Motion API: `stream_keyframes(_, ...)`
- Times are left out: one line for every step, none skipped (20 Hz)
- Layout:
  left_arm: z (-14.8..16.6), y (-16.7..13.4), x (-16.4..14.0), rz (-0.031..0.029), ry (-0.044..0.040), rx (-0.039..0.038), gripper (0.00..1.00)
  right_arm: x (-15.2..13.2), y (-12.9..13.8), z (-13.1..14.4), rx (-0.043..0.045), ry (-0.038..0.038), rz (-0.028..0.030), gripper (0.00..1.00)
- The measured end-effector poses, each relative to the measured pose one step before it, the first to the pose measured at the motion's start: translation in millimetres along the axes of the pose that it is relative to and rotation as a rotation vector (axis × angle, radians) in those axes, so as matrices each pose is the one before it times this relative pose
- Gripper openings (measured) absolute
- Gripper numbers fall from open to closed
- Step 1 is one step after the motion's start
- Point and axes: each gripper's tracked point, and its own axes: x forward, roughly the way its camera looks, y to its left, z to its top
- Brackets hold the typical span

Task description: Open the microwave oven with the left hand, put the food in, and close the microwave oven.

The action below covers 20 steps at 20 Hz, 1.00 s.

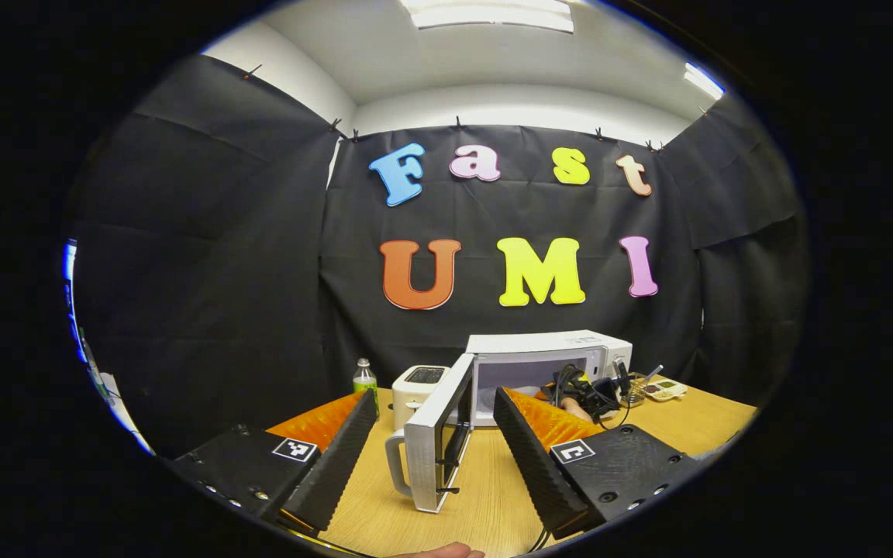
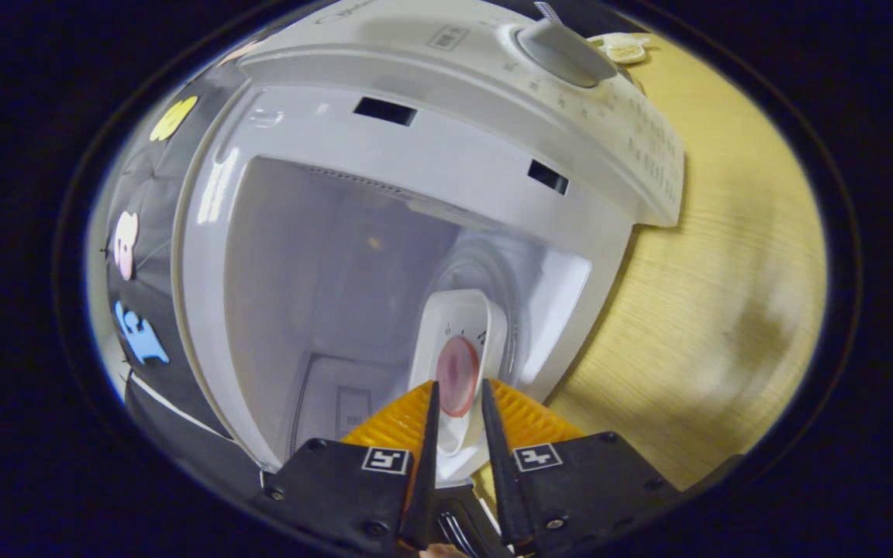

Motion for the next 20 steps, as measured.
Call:
stream_keyframes(-1.71,1.03,-1.25,0.00754,0.00158,-0.00506,0.93,-6.58,1.08,0.88,-0.03302,-0.00645,0.00699,0.54)
stream_keyframes(-1.42,-0.26,-1.36,0.00151,0.00773,-0.00707,0.94,-8.42,-1.08,2.71,-0.03528,-0.00885,-0.00134,0.52)
stream_keyframes(-0.40,1.49,-2.30,0.00446,0.00316,-0.00546,0.94,-6.01,-1.80,3.78,-0.03201,-0.01438,0.00037,0.82)
stream_keyframes(1.37,4.61,-1.89,0.00912,-0.00269,-0.00403,0.94,-7.66,-0.09,0.71,-0.03522,-0.00316,0.00471,0.84)
stream_keyframes(0.69,4.00,-2.00,0.00746,-0.00200,-0.00403,0.94,-7.31,-0.11,2.60,-0.04816,-0.00176,0.00586,0.89)
stream_keyframes(-1.95,2.70,-1.34,0.00727,0.00081,-0.00521,0.93,-9.61,0.21,1.87,-0.04961,-0.00406,0.00452,0.95)
stream_keyframes(-1.51,4.68,-0.36,0.01392,0.00505,-0.00161,0.93,-9.49,0.16,3.79,-0.03627,-0.00842,0.00650,1.00)
stream_keyframes(-1.61,8.82,-0.58,0.02227,0.00508,0.00282,0.93,-12.53,-1.76,1.16,-0.01781,0.00288,-0.00224,1.00)
stream_keyframes(-0.81,8.72,-0.79,0.02624,0.00259,-0.00172,0.93,-12.27,0.72,-0.17,-0.00078,0.01612,0.00170,1.00)
stream_keyframes(-2.54,6.63,1.89,0.01999,0.00655,-0.00794,0.93,-15.15,3.87,0.20,-0.00470,0.02381,0.01631,0.99)
stream_keyframes(-3.73,5.90,1.22,0.01274,0.01014,-0.01215,0.93,-12.73,4.64,0.60,-0.01683,0.01712,0.01600,1.00)
stream_keyframes(-5.18,6.43,1.03,0.01176,0.01370,-0.01468,0.93,-15.90,5.81,1.00,-0.03463,0.01765,0.02235,0.99)
stream_keyframes(-5.73,2.01,2.89,-0.00974,0.01513,-0.01153,0.93,-14.61,5.06,4.95,-0.04022,-0.00237,0.02281,0.99)
stream_keyframes(-2.17,-0.62,4.60,-0.01552,0.00722,-0.00883,0.94,-16.89,6.13,3.10,-0.04145,0.01204,0.02529,1.00)
stream_keyframes(-1.27,3.25,5.55,0.00011,0.00242,-0.00761,0.94,-14.71,5.31,6.75,-0.03217,-0.00292,0.02743,0.99)
stream_keyframes(-4.83,3.83,7.66,-0.00414,0.01212,0.00155,0.93,-14.72,6.17,4.97,-0.03061,0.01028,0.03051,0.99)
stream_keyframes(-6.67,2.22,5.43,0.00117,0.01197,0.00286,0.93,-13.72,3.61,7.77,-0.02808,-0.00348,0.02474,0.99)
stream_keyframes(-5.29,3.82,4.17,0.00592,0.01029,0.01031,0.92,-14.87,2.20,8.78,-0.02914,-0.00472,0.01683,0.99)
stream_keyframes(-4.45,4.36,4.84,0.01451,0.00930,0.01355,0.90,-13.69,-0.87,9.60,-0.03225,-0.01428,0.00391,0.99)
stream_keyframes(-3.28,1.16,5.65,0.00339,0.00497,0.01891,0.89,-15.07,-2.02,9.83,-0.03070,-0.01490,-0.00279,0.99)
